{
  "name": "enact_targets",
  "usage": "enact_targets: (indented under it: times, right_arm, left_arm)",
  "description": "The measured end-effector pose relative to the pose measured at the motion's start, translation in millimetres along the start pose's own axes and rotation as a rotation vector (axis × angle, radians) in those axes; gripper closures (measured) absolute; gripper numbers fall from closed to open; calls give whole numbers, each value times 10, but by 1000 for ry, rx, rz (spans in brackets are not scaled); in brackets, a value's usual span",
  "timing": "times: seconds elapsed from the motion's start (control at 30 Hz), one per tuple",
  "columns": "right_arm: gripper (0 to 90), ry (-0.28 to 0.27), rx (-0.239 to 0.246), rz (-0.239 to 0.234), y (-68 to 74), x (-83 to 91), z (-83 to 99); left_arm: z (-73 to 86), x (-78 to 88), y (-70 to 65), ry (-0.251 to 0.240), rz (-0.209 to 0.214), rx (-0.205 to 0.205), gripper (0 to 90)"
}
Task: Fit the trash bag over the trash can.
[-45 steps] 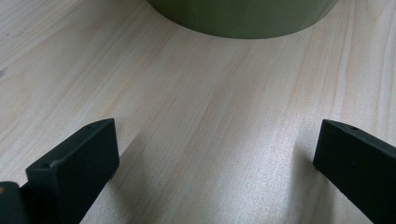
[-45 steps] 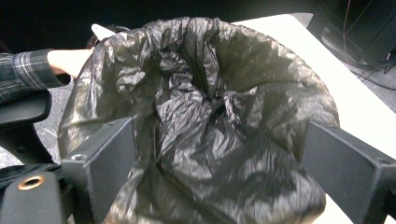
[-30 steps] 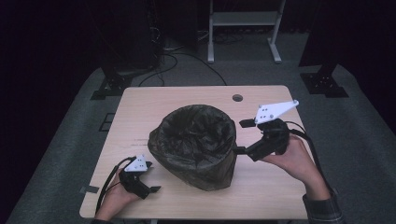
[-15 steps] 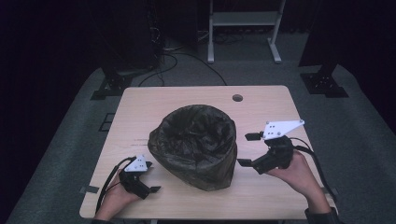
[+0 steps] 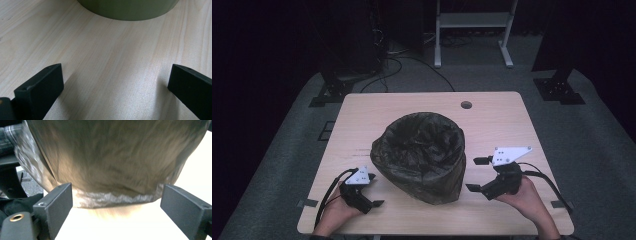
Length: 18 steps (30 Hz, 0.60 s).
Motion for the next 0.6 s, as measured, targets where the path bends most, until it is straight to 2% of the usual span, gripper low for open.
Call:
enact_targets:
  times: [0.07, 0.1, 0.17, 0.53, 0.6]
  right_arm:
    - [93, 13, -8, 6, -17, -37, 109]
    - [93, 13, -8, 6, -17, -37, 109]
    - [93, 52, -12, -1, -22, -84, 220]
    - [93, 75, -16, 0, -35, -236, 499]
    - [93, 139, -9, 13, -54, -305, 614]
  left_arm:
    - [-1, 0, 0, 0, 0, 0, 0]
    - [-1, 0, 0, 0, 0, 0, 0]
    - [0, 0, 0, 0, 0, 0, 0]
    - [0, 0, -2, 0, 2, -1, 0]
    - [0, 0, -3, 0, 2, -1, 0]
Point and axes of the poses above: each handheld gripper's, and its own axes: x roughly backward along the jaws, z roughly out of its underside, y roughly to its left, the point moved 9 cm from there along -x, roughly forward along the jaws, and after that the axes turned 1 degree about y, right-handed, at the moved point
